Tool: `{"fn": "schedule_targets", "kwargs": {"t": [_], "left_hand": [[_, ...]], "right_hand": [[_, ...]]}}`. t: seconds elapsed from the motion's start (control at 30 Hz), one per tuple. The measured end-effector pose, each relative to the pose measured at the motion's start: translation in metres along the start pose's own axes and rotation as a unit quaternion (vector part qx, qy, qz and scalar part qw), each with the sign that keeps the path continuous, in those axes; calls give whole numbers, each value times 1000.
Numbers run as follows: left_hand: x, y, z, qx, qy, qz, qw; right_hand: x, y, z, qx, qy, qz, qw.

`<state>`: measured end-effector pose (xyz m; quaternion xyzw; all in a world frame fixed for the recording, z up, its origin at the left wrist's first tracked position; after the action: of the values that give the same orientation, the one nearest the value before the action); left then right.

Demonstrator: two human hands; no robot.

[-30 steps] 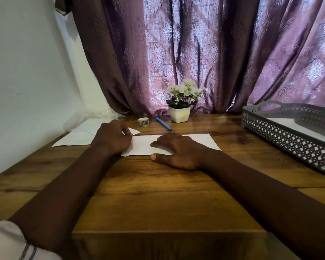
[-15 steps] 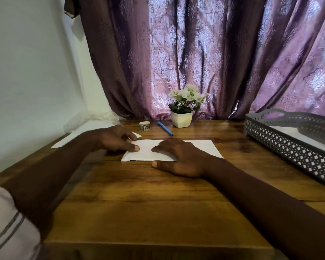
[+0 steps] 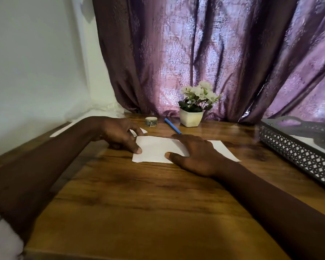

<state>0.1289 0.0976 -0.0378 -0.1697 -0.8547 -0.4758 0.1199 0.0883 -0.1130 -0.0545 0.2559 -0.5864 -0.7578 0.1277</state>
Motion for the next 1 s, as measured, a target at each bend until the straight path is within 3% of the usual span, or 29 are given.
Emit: {"fn": "schedule_targets", "kwargs": {"t": [0.1, 0.2, 0.33, 0.43, 0.5, 0.6, 0.67, 0.73, 0.87, 1.0], "left_hand": [[2, 4, 3, 36, -25, -40, 998], [11, 13, -9, 97, -113, -125, 981], [36, 30, -27, 199, -233, -233, 923], [45, 34, -37, 177, -302, -265, 898], [47, 34, -38, 130, -316, -281, 897], [37, 20, -37, 30, -290, -231, 928], [29, 4, -31, -33, -251, -160, 954], [26, -2, -27, -2, -233, -121, 965], [35, 6, -34, 30, -226, -268, 936], [54, -21, -67, -219, -222, -399, 862]], "right_hand": [[2, 4, 4, -4, 9, -6, 1000], [7, 23, 11, 47, 40, -92, 994], [22, 70, 14, 151, 49, -260, 952], [37, 94, 20, 253, 65, -309, 915], [41, 97, 26, 276, 98, -299, 908], [36, 77, 32, 228, 160, -210, 937], [33, 62, 37, 144, 186, -175, 956], [29, 48, 35, 22, 170, -140, 975], [20, 28, 31, -90, 144, -115, 979], [13, 19, 28, -87, 143, -99, 981]]}}
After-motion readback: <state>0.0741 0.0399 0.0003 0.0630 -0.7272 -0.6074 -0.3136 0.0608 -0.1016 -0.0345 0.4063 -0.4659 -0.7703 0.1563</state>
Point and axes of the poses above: each hand's wrist, its own x-axis away from the middle knuckle, its own y-axis out of the back of the hand, z = x × y, the point moved 9 cm from there along -x, towards the middle knuckle, and after that the axes turned 12 degrees about y, right-handed, at the moved point
